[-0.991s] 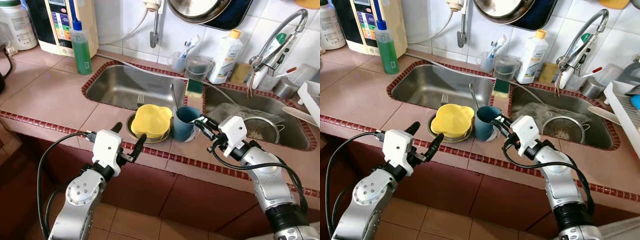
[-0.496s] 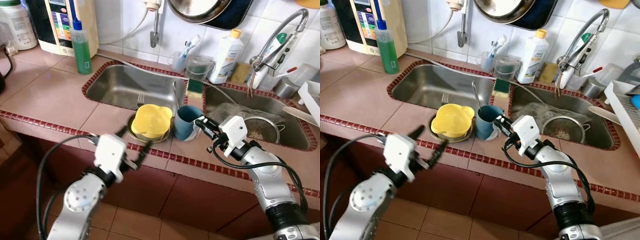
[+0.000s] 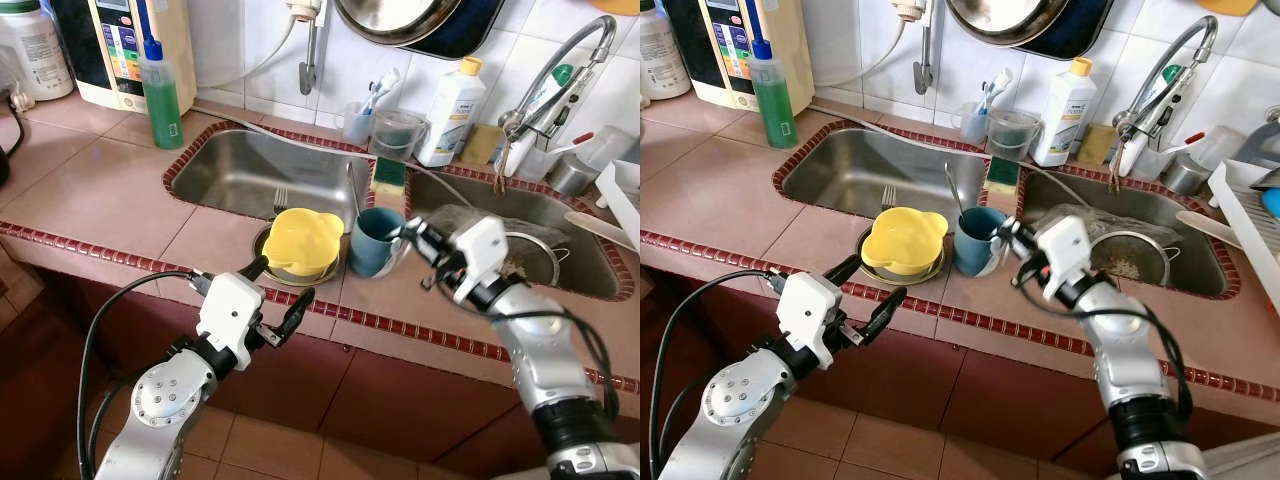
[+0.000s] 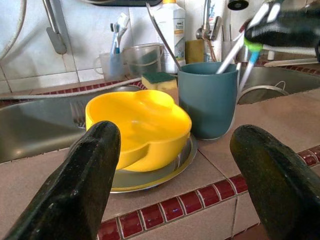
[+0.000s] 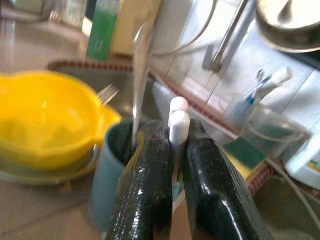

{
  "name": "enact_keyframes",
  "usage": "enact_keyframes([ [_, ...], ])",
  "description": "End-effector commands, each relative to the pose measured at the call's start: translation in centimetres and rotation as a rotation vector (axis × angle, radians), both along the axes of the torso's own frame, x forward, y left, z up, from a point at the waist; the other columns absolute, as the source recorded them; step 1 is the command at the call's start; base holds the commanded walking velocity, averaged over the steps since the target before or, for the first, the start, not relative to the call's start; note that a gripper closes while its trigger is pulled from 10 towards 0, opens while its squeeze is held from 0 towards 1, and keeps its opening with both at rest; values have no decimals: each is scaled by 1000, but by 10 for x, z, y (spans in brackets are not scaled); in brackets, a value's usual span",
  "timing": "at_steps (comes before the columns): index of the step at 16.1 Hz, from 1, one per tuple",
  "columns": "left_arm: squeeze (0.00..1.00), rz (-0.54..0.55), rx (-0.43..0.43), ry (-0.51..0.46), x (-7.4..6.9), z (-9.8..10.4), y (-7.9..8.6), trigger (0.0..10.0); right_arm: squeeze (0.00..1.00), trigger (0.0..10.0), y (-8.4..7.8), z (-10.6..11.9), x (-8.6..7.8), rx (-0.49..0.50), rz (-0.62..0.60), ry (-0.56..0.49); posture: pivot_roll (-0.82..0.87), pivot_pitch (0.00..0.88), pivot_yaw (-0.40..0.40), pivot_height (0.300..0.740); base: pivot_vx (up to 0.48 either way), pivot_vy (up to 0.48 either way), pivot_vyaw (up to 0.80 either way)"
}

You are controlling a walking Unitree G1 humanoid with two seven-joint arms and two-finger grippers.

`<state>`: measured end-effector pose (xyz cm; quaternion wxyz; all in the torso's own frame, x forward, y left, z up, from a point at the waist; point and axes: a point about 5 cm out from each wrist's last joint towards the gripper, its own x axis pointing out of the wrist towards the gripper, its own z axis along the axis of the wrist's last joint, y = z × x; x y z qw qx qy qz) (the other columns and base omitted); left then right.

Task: Kitchen organization

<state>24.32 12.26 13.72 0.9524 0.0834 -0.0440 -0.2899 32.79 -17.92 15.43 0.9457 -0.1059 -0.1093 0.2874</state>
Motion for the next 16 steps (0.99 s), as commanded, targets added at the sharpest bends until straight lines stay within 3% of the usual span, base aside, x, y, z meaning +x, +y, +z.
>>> enact_keyframes([
  [1, 0, -4, 11, -17, 1, 4, -2, 10000, 0, 10000, -6, 11, 3, 41, -26, -24, 61, 1, -116, 732, 0, 0, 0],
  [7, 0, -9, 14, -21, 2, 5, -4, 10000, 0, 10000, -7, 24, 2, 137, -40, -12, 56, 0, -114, 732, 0, 0, 0],
  [16, 0, -11, 15, -32, 5, 5, -7, 10000, 0, 10000, -1, 21, -16, 212, 4, 113, 44, 0, -112, 732, 0, 0, 0],
])
